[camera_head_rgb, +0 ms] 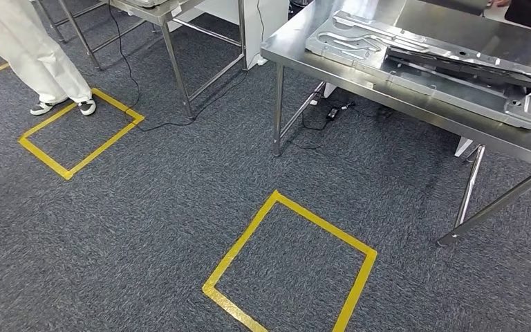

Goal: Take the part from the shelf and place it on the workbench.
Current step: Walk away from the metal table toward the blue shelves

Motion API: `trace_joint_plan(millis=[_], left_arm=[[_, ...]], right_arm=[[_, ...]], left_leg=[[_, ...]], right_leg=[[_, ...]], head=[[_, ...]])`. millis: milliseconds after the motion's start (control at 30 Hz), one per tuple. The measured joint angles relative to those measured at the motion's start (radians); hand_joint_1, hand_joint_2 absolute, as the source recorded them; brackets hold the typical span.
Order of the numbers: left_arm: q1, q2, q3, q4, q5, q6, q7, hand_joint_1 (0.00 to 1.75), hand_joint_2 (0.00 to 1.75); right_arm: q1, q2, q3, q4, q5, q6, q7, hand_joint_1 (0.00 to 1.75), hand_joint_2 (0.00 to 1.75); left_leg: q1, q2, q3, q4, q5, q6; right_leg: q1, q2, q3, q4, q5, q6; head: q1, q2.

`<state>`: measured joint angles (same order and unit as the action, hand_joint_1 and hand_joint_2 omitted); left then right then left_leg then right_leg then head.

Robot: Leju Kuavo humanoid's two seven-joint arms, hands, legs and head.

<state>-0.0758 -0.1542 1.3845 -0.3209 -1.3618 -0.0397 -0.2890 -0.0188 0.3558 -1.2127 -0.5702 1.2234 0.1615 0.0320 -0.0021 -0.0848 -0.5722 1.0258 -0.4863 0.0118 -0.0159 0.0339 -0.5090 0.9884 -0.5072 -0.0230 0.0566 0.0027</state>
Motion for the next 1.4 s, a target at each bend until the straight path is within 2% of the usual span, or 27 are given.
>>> trace_joint_plan(millis=[33,100,133,167,200,233,300,367,433,467,533,600,633,667,700,767,833,867,900,967,1033,1100,1167,1200,1233,1333,1400], left_arm=[[-0.001,0.002,0.000,0.001,0.000,0.000,0.000,0.00,0.00],[-0.004,0.002,-0.002,0.002,0.000,0.000,0.001,0.00,0.00],[-0.004,0.003,-0.003,0.002,0.000,0.000,0.001,0.00,0.00],[-0.003,0.004,-0.004,0.002,0.000,0.001,0.001,0.00,0.00],[-0.002,0.004,-0.006,0.002,0.000,0.001,0.001,0.00,0.00],[0.000,0.005,-0.007,0.002,0.000,0.001,0.001,0.00,0.00],[-0.001,0.005,-0.010,0.002,0.000,0.001,0.002,0.00,0.00],[-0.004,0.005,-0.013,0.003,0.000,0.001,0.002,0.00,0.00],[-0.003,0.006,-0.014,0.004,0.000,0.001,0.002,0.00,0.00],[-0.001,0.006,-0.014,0.004,0.000,0.002,0.002,0.00,0.00],[0.000,0.006,-0.014,0.005,-0.001,0.002,0.002,0.00,0.00],[-0.002,0.006,-0.015,0.006,-0.001,0.003,0.002,0.00,0.00],[-0.003,0.006,-0.016,0.006,-0.002,0.003,0.002,0.00,0.00],[-0.003,0.006,-0.016,0.006,-0.002,0.003,0.002,0.00,0.00],[-0.002,0.007,-0.016,0.006,-0.002,0.004,0.002,0.00,0.00],[-0.001,0.006,-0.016,0.006,-0.002,0.004,0.002,0.00,0.00],[-0.003,0.005,-0.016,0.008,-0.002,0.003,0.002,0.00,0.00],[-0.004,0.004,-0.016,0.009,-0.002,0.003,0.002,0.00,0.00],[-0.005,0.003,-0.017,0.010,-0.002,0.003,0.002,0.00,0.00],[-0.002,0.004,-0.017,0.010,-0.002,0.004,0.002,0.00,0.00],[0.000,0.005,-0.017,0.010,-0.002,0.004,0.002,0.00,0.00],[-0.004,0.005,-0.017,0.010,-0.002,0.005,0.002,0.00,0.00],[-0.005,0.005,-0.017,0.010,-0.002,0.005,0.003,0.00,0.00],[-0.004,0.005,-0.017,0.010,-0.002,0.005,0.003,0.00,0.00],[-0.002,0.006,-0.017,0.010,-0.003,0.005,0.004,0.00,0.00],[-0.002,0.006,-0.017,0.010,-0.003,0.007,0.006,0.00,0.00],[-0.004,0.007,-0.018,0.010,-0.002,0.008,0.007,0.00,0.00]], right_arm=[[0.000,0.001,-0.001,0.001,0.001,0.000,0.000,0.00,0.00],[0.001,0.001,-0.005,0.004,0.003,0.000,0.001,0.00,0.00],[0.001,0.001,-0.006,0.005,0.004,0.000,0.002,0.00,0.00],[0.001,0.001,-0.007,0.006,0.004,0.000,0.002,0.00,0.00],[0.001,0.001,-0.008,0.006,0.004,0.000,0.002,0.00,0.00],[0.000,0.001,-0.008,0.007,0.005,0.001,0.002,0.00,0.00],[-0.001,0.001,-0.008,0.008,0.005,0.001,0.002,0.00,0.00],[-0.003,0.000,-0.008,0.009,0.006,0.002,0.002,0.00,0.00],[-0.006,0.000,-0.009,0.009,0.008,0.006,0.000,0.00,0.00],[-0.008,0.000,-0.009,0.010,0.008,0.008,-0.001,0.00,0.00],[-0.009,0.000,-0.009,0.012,0.009,0.012,-0.003,0.00,0.00],[-0.006,-0.001,-0.010,0.013,0.012,0.013,-0.004,0.00,0.00],[-0.005,-0.001,-0.010,0.014,0.014,0.013,-0.004,0.00,0.00],[-0.005,-0.001,-0.010,0.014,0.015,0.013,-0.003,0.00,0.00],[-0.004,-0.001,-0.010,0.014,0.017,0.013,-0.003,0.00,0.00],[-0.004,-0.001,-0.010,0.015,0.020,0.013,-0.004,0.00,0.00],[-0.002,-0.003,-0.011,0.015,0.022,0.013,-0.004,0.00,0.00],[-0.002,-0.004,-0.012,0.015,0.023,0.013,-0.004,0.00,0.00],[-0.003,-0.005,-0.012,0.015,0.023,0.013,-0.004,0.00,0.00],[-0.007,-0.004,-0.012,0.015,0.024,0.013,-0.004,0.00,0.00],[-0.007,-0.002,-0.012,0.016,0.025,0.013,-0.004,0.00,0.00],[-0.005,0.000,-0.013,0.016,0.027,0.013,-0.005,0.00,0.00],[-0.004,0.000,-0.012,0.017,0.028,0.013,-0.005,0.00,0.00],[-0.005,0.000,-0.012,0.017,0.029,0.013,-0.005,0.00,0.00],[-0.005,0.000,-0.012,0.017,0.030,0.013,-0.005,0.00,0.00],[-0.007,0.000,-0.012,0.017,0.033,0.013,-0.005,0.00,0.00],[-0.009,0.000,-0.012,0.017,0.035,0.013,-0.005,0.00,0.00]], left_leg=[[0.000,0.021,-0.019,0.040,-0.025,-0.005],[0.007,0.062,-0.079,0.168,-0.092,-0.017],[0.011,0.070,-0.105,0.226,-0.114,-0.024],[0.016,0.075,-0.117,0.255,-0.118,-0.030],[0.021,0.080,-0.109,0.244,-0.103,-0.035],[0.025,0.087,-0.079,0.193,-0.072,-0.039],[0.028,0.121,-0.002,0.052,-0.017,-0.042],[0.023,0.140,0.032,-0.017,-0.002,-0.032],[0.019,0.123,0.026,-0.020,-0.001,-0.015],[0.019,0.115,0.025,-0.022,0.002,-0.008],[0.021,0.099,0.025,-0.027,0.009,0.008],[0.019,0.082,0.021,-0.028,0.013,0.018],[0.016,0.071,0.019,-0.028,0.014,0.021],[0.014,0.059,0.018,-0.028,0.015,0.022],[0.012,0.045,0.018,-0.027,0.015,0.023],[0.009,0.017,0.020,-0.025,0.015,0.022],[0.008,-0.010,0.016,-0.019,0.015,0.018],[0.010,-0.021,0.011,-0.017,0.016,0.012],[0.012,-0.033,0.005,-0.016,0.018,0.005],[0.017,-0.050,-0.003,-0.018,0.022,-0.010],[0.014,-0.012,-0.021,0.018,-0.001,-0.019],[0.014,0.050,-0.074,0.128,-0.063,-0.026],[0.018,0.074,-0.129,0.241,-0.107,-0.034],[0.020,0.078,-0.134,0.255,-0.103,-0.037],[0.022,0.083,-0.116,0.226,-0.082,-0.039],[0.021,0.129,-0.002,0.023,-0.001,-0.031],[0.015,0.141,0.023,-0.025,0.008,-0.017]], right_leg=[[-0.003,-0.014,0.002,-0.007,0.004,-0.003],[-0.002,-0.041,0.000,-0.008,0.005,-0.007],[-0.001,-0.056,-0.001,-0.007,0.004,-0.006],[-0.001,-0.070,-0.001,-0.006,0.003,-0.005],[-0.002,-0.082,-0.001,-0.004,0.001,-0.003],[-0.004,-0.094,0.000,-0.001,-0.001,0.001],[-0.004,-0.114,0.002,0.007,-0.010,0.014],[0.001,-0.129,0.003,0.014,-0.015,0.027],[0.002,-0.142,0.006,0.013,-0.016,0.038],[0.000,-0.137,0.006,0.017,-0.020,0.044],[-0.005,-0.096,-0.015,0.069,-0.061,0.051],[-0.006,-0.051,-0.075,0.196,-0.132,0.051],[-0.005,-0.043,-0.107,0.260,-0.157,0.050],[-0.005,-0.039,-0.129,0.301,-0.164,0.048],[-0.004,-0.037,-0.134,0.305,-0.150,0.044],[-0.002,-0.017,-0.092,0.202,-0.074,0.034],[-0.001,0.041,-0.041,0.077,-0.016,0.022],[0.001,0.061,-0.030,0.045,-0.007,0.019],[0.003,0.068,-0.029,0.035,-0.008,0.017],[0.003,0.041,-0.024,0.025,-0.003,0.012],[-0.001,0.010,-0.015,0.009,0.004,0.001],[0.000,-0.024,-0.010,0.002,0.005,-0.007],[0.003,-0.059,-0.011,0.004,0.002,-0.009],[0.004,-0.074,-0.011,0.005,0.000,-0.008],[0.004,-0.088,-0.010,0.006,-0.002,-0.006],[0.006,-0.123,-0.001,0.009,-0.011,0.006],[0.010,-0.138,0.005,0.010,-0.015,0.018]], head=[[0.000,0.000],[0.000,0.000],[0.000,0.000],[0.000,0.000],[0.000,0.000],[0.000,0.000],[0.000,0.000],[0.000,0.000],[0.000,0.000],[0.000,0.000],[0.000,0.000],[0.000,0.000],[0.000,0.000],[0.000,0.000],[0.000,0.000],[0.000,0.000],[0.000,0.000],[0.000,0.000],[0.000,0.000],[0.000,0.000],[0.000,0.000],[-0.001,0.000],[-0.001,0.000],[-0.001,0.000],[-0.001,0.000],[-0.001,0.000],[-0.001,0.000]])
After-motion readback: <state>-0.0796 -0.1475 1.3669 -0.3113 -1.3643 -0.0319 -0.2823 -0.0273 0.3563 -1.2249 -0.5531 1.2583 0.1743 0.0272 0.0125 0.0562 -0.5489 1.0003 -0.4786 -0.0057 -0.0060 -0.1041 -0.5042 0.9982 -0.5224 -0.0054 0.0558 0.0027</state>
